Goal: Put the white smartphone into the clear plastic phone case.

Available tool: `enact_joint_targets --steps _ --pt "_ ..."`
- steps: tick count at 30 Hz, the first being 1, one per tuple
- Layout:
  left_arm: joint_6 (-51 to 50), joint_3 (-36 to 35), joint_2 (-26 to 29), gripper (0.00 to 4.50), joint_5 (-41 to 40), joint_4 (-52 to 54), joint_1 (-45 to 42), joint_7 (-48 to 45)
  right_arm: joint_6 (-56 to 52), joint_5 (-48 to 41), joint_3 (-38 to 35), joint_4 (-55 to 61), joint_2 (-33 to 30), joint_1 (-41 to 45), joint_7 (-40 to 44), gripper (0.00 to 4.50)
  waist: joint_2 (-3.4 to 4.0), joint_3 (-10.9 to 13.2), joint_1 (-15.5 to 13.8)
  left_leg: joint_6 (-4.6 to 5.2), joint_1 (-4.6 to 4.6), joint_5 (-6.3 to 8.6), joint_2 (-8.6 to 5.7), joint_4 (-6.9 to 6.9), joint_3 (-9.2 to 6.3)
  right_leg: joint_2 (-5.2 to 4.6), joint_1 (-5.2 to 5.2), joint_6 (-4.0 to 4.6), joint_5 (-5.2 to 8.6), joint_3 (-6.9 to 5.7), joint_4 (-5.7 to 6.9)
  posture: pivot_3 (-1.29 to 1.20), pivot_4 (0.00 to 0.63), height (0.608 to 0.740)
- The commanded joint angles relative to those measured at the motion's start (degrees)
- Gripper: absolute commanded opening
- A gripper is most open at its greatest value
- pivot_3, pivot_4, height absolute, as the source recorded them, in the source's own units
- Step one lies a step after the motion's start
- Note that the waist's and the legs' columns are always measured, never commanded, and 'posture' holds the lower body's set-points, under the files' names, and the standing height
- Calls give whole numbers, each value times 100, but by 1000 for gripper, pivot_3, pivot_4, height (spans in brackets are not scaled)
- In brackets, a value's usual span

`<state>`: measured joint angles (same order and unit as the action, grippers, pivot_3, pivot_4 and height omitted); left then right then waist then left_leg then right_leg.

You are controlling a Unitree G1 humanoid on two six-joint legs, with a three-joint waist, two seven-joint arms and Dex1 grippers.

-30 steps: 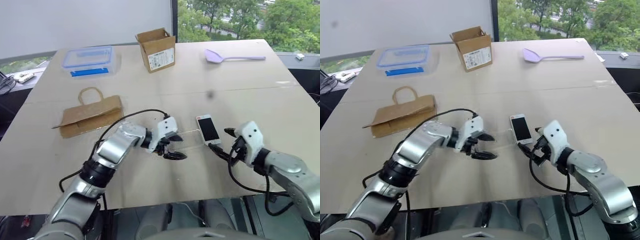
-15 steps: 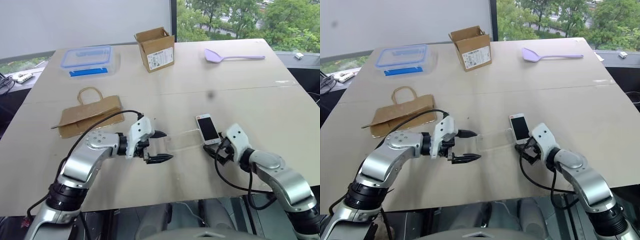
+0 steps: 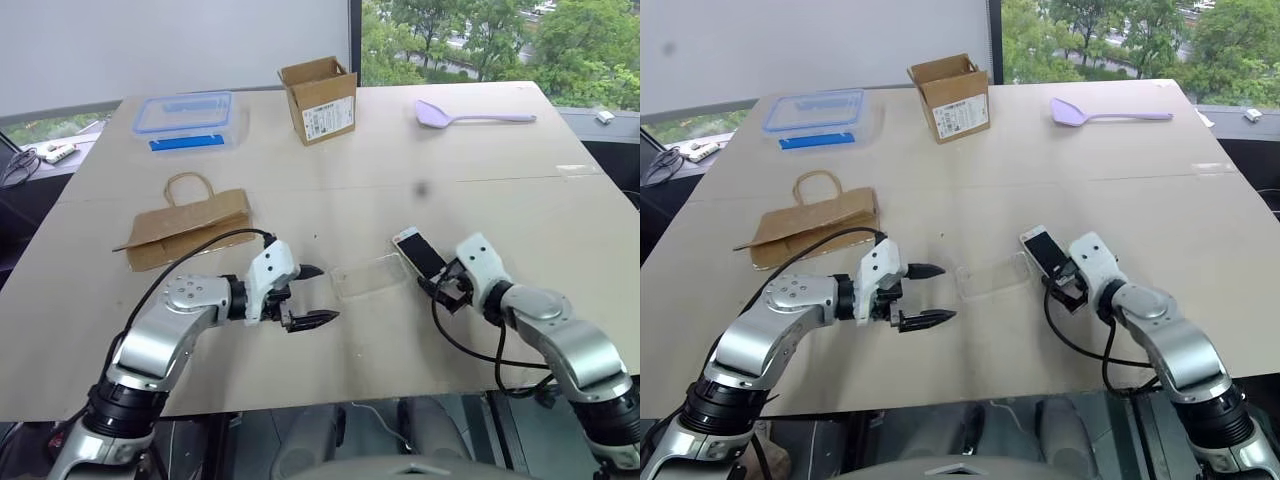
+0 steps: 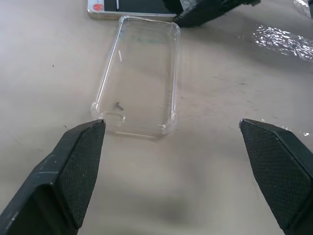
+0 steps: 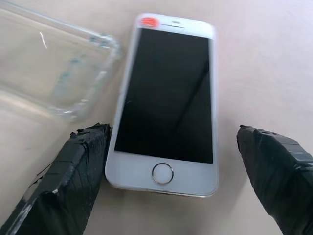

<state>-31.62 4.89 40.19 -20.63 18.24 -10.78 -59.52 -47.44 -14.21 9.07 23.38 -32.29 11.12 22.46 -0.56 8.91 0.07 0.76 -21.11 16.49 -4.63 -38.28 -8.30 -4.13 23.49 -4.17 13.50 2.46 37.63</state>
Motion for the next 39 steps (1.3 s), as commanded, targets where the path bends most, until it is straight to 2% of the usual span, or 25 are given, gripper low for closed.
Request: enact_joint_targets --steps 1,4,7,13,16,20,23,24,25,32,36,39 --pt "140 -267 66 4488 -209 269 31 2 -145 198 -122 -526 -179 229 75 4500 0 0 26 0 0 0 1 1 1 1 0 0 0 1 1 0 150 740" --pt "126 -388 59 4488 -352 301 43 2 10 219 -42 -789 -246 443 316 4500 0 0 49 0 1 0 1 -1 2 0 -3 0 0 2 0 0 150 740" --pt "173 -518 57 4488 -501 408 156 -35 54 -2 117 -990 -335 613 898 4500 0 0 57 1 2 0 1 0 1 0 -5 0 0 0 -1 0 150 740" --pt "416 -688 29 4488 -601 590 411 9 288 -52 350 -2058 -104 1259 1575 4500 -12 -2 153 1 6 1 11 4 7 6 -4 1 0 5 -4 0 150 740" --pt "797 -1004 -138 4488 -889 513 684 -138 450 47 629 -2414 -176 1515 2080 4500 -12 -2 241 1 38 2 24 5 21 9 -25 1 -1 14 -4 0 150 740" --pt "1220 -1501 -47 4488 -1219 377 1184 -580 624 206 916 -2556 -319 1613 2565 4500 -15 -4 239 0 48 3 51 8 33 12 -26 3 -1 18 -4 0 150 740" --pt "1401 -1917 -27 4500 -1465 314 1599 -811 779 355 946 -2711 -276 1632 2632 3606 -17 -5 247 -1 46 4 65 10 35 17 -25 7 -3 16 -8 0 150 740" --pt "1425 -2031 -39 4500 -1530 318 1714 -829 819 394 934 -2757 -257 1630 2644 3112 -18 -6 239 -2 46 4 66 11 38 17 -24 7 -3 19 -9 0 150 740" --pt "1452 -2133 -56 4500 -1577 322 1818 -820 844 424 910 -2795 -236 1630 2642 2908 -23 -9 236 -2 46 4 67 13 38 17 -24 8 -3 18 -13 0 150 740" --pt "1674 -2573 -125 4500 -1712 215 2390 -847 1439 421 485 -2446 -361 1523 2775 2912 -34 -15 226 -2 45 5 71 14 39 17 -26 12 -6 17 -28 0 150 740" --pt "1796 -2663 -141 4500 -1517 -92 2528 -701 1670 123 215 -1802 -562 1549 3196 2912 2 17 189 -2 29 5 70 25 37 17 -17 12 -7 13 -43 0 150 740" --pt "1927 -2521 -103 4500 -1343 -302 2536 -735 1710 116 392 -1341 -676 1829 3530 2912 16 32 187 -4 -3 4 70 49 37 15 19 18 -11 14 -55 0 150 740"
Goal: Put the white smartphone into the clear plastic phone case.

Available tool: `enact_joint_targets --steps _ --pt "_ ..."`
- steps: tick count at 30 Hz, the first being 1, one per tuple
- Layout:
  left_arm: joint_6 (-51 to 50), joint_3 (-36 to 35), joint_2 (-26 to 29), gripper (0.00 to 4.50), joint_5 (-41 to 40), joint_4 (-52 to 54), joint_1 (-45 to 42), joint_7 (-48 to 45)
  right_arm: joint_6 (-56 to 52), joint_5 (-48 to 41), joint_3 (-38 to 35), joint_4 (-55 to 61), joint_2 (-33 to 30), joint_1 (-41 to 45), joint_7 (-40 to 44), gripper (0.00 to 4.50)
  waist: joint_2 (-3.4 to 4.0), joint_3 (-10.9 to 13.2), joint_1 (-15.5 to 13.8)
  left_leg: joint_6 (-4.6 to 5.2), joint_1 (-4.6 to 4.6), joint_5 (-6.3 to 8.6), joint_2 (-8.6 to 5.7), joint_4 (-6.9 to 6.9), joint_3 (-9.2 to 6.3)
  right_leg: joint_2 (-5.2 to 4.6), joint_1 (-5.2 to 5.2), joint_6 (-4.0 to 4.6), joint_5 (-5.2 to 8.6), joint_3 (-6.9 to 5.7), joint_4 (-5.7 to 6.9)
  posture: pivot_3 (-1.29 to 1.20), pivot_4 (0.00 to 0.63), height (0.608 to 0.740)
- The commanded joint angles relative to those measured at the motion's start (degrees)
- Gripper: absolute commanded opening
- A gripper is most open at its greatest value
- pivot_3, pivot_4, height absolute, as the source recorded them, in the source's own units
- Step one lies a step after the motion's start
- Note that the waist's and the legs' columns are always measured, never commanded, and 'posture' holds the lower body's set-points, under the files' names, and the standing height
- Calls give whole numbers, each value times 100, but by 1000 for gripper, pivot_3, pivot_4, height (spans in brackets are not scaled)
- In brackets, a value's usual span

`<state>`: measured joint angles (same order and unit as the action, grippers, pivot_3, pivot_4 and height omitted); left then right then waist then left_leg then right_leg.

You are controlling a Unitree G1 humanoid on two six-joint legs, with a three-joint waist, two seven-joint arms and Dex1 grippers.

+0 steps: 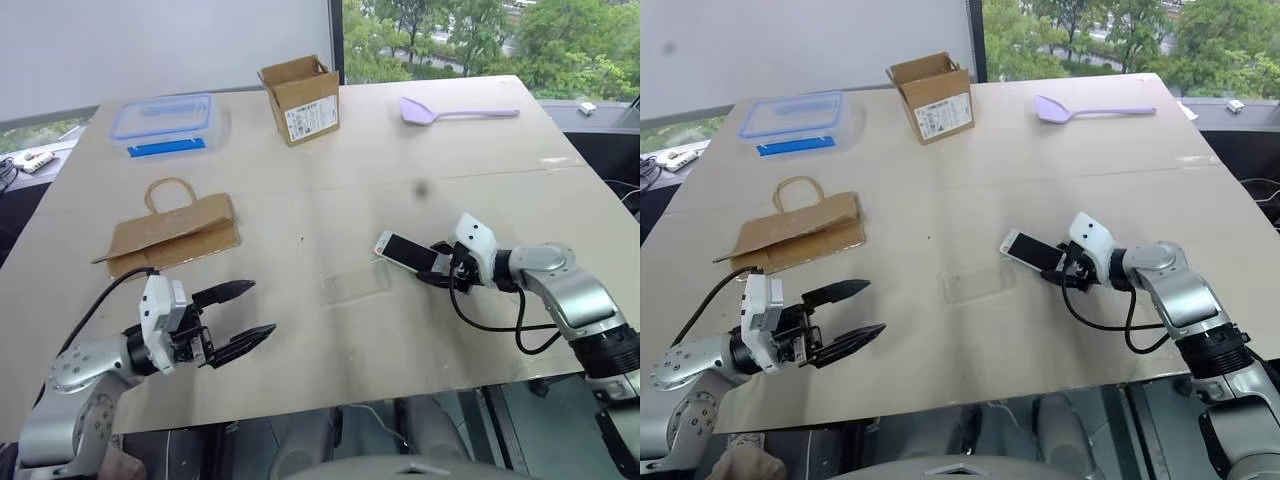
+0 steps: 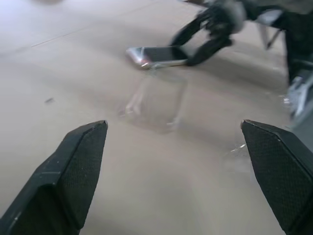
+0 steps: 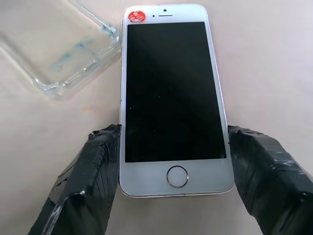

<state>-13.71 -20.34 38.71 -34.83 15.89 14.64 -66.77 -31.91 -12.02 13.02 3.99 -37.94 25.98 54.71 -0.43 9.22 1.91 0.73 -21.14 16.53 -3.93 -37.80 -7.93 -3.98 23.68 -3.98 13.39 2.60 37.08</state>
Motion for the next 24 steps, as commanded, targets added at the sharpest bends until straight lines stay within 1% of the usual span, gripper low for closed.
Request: enact_joint_targets --steps 1,3,9,11,13,18,24 --pt "110 56 50 4500 93 -100 -32 7 232 -17 127 694 -143 461 425 2912 11 7 15 -1 -5 -1 0 4 0 0 6 1 -1 0 -3 0 150 740" --pt "64 168 50 4500 133 -90 -90 48 440 254 446 742 -191 698 612 2912 11 8 17 -15 -9 -8 0 20 2 -2 13 2 -1 2 -13 0 150 740" --pt "5 490 99 4500 268 79 -212 152 1290 931 1101 359 -432 1306 1275 2912 10 9 -33 -26 -25 -6 0 48 -5 -6 25 3 -1 -9 -45 0 150 740" --pt "-5 571 91 4500 298 126 -227 205 1579 1189 1299 247 -525 1429 1465 2911 9 8 -41 -26 -69 -6 -3 41 -6 -7 67 3 -2 -9 -45 0 150 740" --pt "-21 653 78 4500 327 185 -228 254 1816 1376 1453 179 -550 1466 1598 2911 9 8 -51 -27 -95 -7 -4 39 -2 -10 98 3 -3 -6 -41 0 150 740" --pt "-41 866 17 4500 400 340 -152 420 2037 1686 1643 267 -455 1452 1783 2911 9 8 -65 -29 -94 -6 -1 44 1 -8 103 4 -2 -2 -39 0 150 740" --pt "4 1228 -15 4500 711 351 -52 588 2288 2015 1794 296 -403 1656 1987 2910 10 8 -112 -29 -91 -6 -1 43 2 -6 101 4 -2 -1 -36 0 150 740"
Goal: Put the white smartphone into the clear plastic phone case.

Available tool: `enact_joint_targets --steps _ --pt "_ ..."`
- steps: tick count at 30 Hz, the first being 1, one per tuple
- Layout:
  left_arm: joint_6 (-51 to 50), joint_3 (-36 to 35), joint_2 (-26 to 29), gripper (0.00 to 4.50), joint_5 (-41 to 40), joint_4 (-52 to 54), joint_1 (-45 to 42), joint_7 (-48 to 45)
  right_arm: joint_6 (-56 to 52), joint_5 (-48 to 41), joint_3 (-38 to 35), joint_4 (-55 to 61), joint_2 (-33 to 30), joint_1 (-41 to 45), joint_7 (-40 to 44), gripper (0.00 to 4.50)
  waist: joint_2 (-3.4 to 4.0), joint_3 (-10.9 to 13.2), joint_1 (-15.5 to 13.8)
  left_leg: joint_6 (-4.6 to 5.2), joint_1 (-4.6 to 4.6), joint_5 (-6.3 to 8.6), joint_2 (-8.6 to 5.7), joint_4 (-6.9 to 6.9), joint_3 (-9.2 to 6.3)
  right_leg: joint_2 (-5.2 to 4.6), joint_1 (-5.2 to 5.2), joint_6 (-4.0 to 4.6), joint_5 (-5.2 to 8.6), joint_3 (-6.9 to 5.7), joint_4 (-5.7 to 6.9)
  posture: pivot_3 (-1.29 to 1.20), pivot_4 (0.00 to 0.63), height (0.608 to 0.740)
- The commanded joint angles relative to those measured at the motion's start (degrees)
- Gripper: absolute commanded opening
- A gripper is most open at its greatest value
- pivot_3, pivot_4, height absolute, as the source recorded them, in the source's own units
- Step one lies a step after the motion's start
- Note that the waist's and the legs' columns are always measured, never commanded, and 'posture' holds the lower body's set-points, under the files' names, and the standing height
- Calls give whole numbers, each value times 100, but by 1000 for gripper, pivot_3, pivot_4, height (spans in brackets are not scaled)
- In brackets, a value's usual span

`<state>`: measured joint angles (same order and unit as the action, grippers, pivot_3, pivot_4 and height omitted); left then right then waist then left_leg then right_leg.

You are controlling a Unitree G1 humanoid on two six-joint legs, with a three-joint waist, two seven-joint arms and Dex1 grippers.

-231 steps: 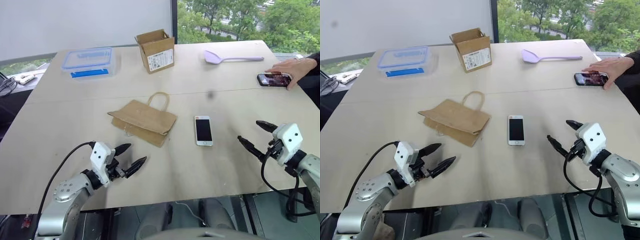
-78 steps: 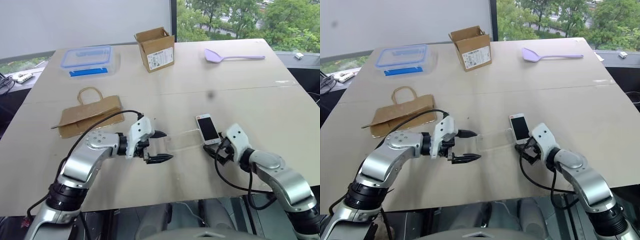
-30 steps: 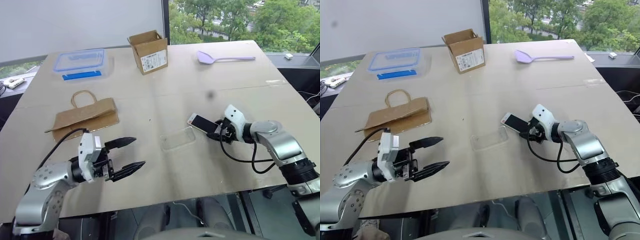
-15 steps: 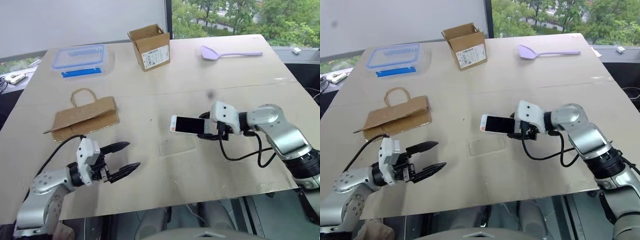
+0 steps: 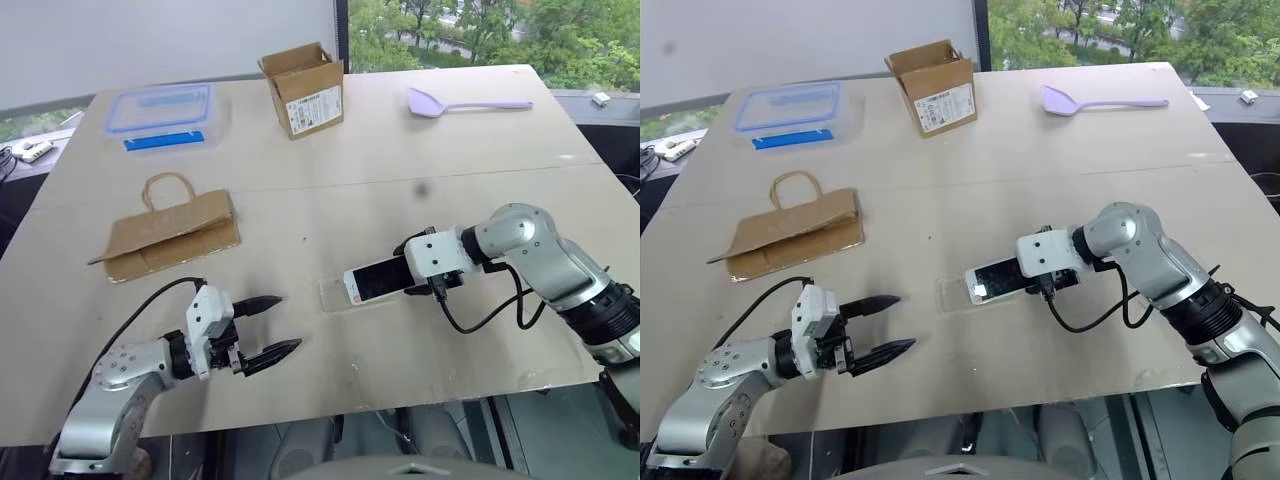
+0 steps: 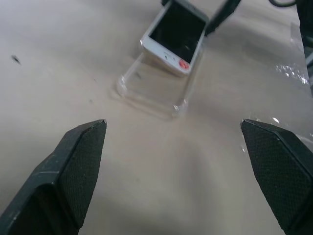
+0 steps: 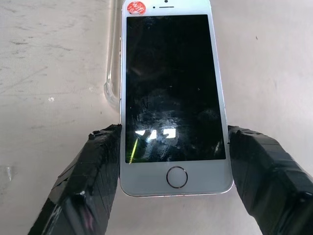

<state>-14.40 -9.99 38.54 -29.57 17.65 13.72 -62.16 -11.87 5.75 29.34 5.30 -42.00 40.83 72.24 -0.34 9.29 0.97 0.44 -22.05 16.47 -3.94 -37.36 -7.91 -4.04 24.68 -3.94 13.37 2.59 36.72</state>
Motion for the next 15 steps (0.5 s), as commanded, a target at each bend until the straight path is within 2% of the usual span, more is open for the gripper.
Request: enact_joint_targets --steps 1,6,11,13,15 --pt "44 253 -7 4500 223 160 35 165 354 291 189 162 14 206 275 2909 0 0 -17 0 0 0 -1 -1 1 -1 0 0 0 1 0 0 150 740" --pt "78 411 -44 4500 277 102 -26 239 370 439 252 173 126 301 410 2906 -1 -1 -16 0 0 0 -1 -2 0 0 0 0 0 0 1 0 150 740" --pt "149 425 -52 4500 300 6 -37 224 -96 417 204 373 251 259 554 2903 -1 -1 -12 0 1 0 -1 -4 1 0 0 0 0 1 5 0 150 740" --pt "190 435 -49 4500 319 -53 -46 209 -320 298 117 429 354 267 568 3916 -1 -1 -14 0 0 0 -1 -4 1 0 0 0 0 1 5 0 150 740" --pt "231 448 -47 4500 337 -118 -64 187 -477 207 49 489 425 286 578 4467 -1 -1 -9 0 1 0 -1 -5 1 0 0 0 0 1 5 0 150 740"
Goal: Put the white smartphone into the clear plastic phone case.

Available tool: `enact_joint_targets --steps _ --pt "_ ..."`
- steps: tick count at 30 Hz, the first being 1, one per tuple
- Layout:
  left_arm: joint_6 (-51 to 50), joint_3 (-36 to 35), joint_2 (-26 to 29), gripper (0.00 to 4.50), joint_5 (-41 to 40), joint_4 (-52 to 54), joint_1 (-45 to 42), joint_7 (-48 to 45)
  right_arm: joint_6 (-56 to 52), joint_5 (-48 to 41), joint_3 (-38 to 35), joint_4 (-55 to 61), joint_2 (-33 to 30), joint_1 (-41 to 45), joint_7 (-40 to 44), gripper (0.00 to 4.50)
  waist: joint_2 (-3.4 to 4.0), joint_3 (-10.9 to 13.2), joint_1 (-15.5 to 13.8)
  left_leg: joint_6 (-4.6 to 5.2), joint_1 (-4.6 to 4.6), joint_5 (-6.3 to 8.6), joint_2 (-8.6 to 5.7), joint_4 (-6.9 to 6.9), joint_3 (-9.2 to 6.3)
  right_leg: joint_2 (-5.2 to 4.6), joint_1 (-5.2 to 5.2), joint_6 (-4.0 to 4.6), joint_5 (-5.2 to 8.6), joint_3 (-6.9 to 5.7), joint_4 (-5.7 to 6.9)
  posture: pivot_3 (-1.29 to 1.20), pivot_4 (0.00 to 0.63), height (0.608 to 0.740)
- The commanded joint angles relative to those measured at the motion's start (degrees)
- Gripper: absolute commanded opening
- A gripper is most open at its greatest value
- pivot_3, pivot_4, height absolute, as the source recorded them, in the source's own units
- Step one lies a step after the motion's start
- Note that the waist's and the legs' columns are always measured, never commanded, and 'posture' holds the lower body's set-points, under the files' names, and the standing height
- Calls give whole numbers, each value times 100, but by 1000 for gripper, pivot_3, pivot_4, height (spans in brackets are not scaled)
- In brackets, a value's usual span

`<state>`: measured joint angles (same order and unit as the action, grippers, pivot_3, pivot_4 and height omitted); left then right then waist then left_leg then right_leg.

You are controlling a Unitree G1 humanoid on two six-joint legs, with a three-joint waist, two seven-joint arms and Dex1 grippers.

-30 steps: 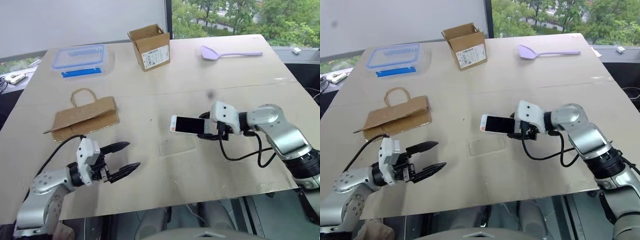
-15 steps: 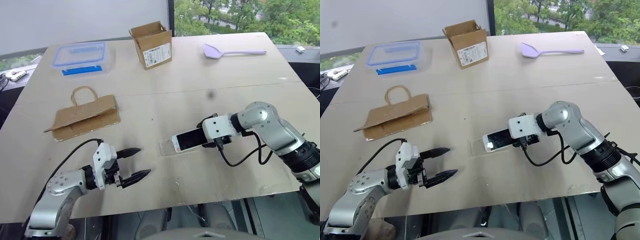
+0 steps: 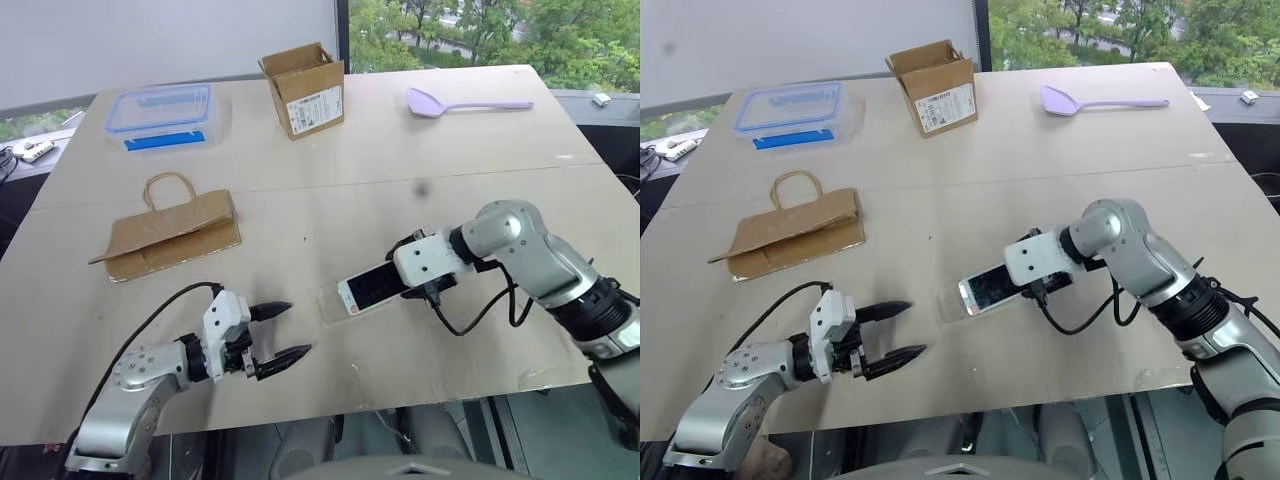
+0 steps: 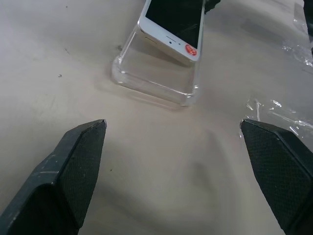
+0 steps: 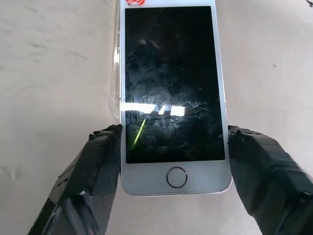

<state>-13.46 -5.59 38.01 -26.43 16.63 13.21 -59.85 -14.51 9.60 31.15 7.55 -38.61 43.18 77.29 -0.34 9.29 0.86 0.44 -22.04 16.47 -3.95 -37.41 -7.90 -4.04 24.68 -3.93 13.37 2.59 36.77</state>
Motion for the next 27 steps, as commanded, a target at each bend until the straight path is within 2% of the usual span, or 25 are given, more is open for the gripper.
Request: enact_joint_targets --steps 1,8,11,17,21,27 --pt "160 17 5 4500 38 -51 -25 -51 -274 -214 -150 314 80 51 100 4467 0 0 0 0 0 0 0 0 0 0 0 0 0 0 0 0 150 740" --pt "162 235 -1 4500 319 -274 -338 121 -1251 -928 -719 963 67 -176 -76 4467 2 -1 -34 0 0 0 -2 -7 -3 -1 -3 0 -1 -3 4 0 150 740" --pt "233 393 -36 4500 551 -367 -459 199 -1163 -1127 -981 1186 73 -369 -308 4467 3 -3 -56 -1 5 -1 -3 -10 -6 -2 -11 4 -4 -6 9 0 150 740" --pt "454 849 -279 4500 1129 -684 -809 484 -844 -828 -874 1235 164 -614 -920 4467 19 -14 -173 -9 28 -8 -10 -19 -14 1 -36 9 -9 -16 21 0 150 740" --pt "604 1216 -636 4500 1521 -1110 -1245 776 -588 -553 -758 1093 135 -702 -1146 4467 58 -30 -260 -15 40 -14 -18 -54 -45 12 -77 15 -13 -50 24 0 150 740" --pt "868 1287 -1001 4500 1793 -1638 -1776 1086 41 4 -523 836 -121 -857 -1311 4467 64 -37 -333 7 59 -16 -50 -98 -65 -1 -134 -4 -24 -97 25 0 150 740"
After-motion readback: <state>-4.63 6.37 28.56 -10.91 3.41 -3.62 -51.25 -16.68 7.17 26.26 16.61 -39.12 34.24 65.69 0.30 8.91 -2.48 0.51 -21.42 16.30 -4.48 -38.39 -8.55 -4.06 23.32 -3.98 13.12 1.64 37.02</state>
